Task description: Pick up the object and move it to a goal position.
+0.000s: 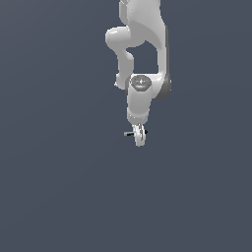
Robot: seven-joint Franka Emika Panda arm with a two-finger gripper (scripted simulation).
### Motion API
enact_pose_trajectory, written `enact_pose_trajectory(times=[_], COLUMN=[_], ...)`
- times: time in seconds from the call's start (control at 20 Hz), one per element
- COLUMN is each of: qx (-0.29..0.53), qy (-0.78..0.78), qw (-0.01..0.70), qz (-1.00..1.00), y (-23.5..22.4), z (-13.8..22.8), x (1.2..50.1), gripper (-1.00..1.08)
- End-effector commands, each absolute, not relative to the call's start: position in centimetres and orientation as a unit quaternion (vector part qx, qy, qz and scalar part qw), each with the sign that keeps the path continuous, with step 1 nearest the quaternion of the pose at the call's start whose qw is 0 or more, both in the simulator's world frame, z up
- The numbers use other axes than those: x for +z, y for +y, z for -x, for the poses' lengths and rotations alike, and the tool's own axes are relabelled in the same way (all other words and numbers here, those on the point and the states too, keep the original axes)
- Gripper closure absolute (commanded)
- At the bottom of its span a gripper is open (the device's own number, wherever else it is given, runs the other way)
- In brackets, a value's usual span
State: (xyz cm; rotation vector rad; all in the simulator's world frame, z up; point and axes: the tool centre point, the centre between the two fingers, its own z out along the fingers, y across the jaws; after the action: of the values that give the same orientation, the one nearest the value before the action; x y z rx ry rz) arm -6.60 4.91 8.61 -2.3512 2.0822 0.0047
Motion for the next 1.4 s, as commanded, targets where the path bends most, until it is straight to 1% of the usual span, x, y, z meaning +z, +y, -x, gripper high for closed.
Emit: enact_pose_trajectory(times=[0.0,0.8,1.1,1.35], qx=[0.002,0.0,0.0,0.0], qy=[0.663,0.663,0.663,0.663], qw=[0.001,0.0,0.0,0.0], qz=[0.749,0.748,0.748,0.749], y=[4.2,-0.5,-1.7,-2.2], z=[7.4,12.2,13.3,13.8], x=[10.6,23.3,26.7,28.4], gripper=[1.08,1.08,1.08,1.08])
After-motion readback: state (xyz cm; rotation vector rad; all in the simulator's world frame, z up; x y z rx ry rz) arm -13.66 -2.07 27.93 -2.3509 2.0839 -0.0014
